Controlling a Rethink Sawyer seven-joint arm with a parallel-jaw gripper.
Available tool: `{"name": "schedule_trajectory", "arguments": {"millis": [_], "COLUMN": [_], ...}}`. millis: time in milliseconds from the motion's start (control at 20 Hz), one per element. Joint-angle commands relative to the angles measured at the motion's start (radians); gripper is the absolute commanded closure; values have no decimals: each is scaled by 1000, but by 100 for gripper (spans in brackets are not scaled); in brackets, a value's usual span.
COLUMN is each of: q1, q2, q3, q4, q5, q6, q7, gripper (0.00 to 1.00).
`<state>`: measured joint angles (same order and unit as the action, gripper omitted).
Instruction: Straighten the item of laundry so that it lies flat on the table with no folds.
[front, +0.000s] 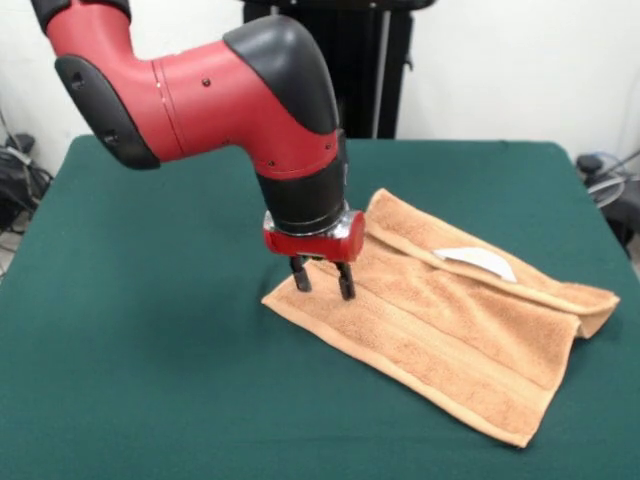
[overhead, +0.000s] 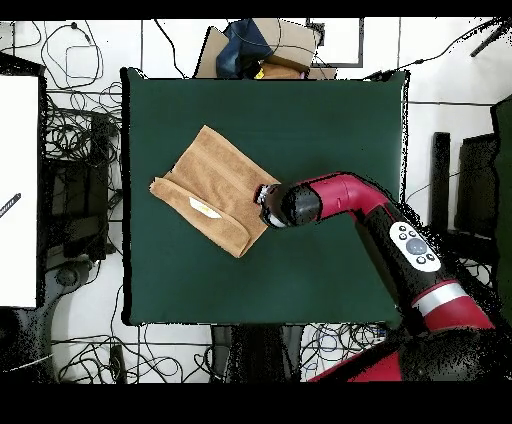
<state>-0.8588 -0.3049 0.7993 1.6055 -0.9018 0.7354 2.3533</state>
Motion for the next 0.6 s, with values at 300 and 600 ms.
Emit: {"name": "schedule_trajectory", "arguments": {"millis": [300,600], "q1": [88,101], "q2": [-3,-18], "q3": [-118,-143], "q4": [-41,-37], "q5": [137,154], "q6": [159,145], "q7": [-83,-68], "gripper": [0,0]}}
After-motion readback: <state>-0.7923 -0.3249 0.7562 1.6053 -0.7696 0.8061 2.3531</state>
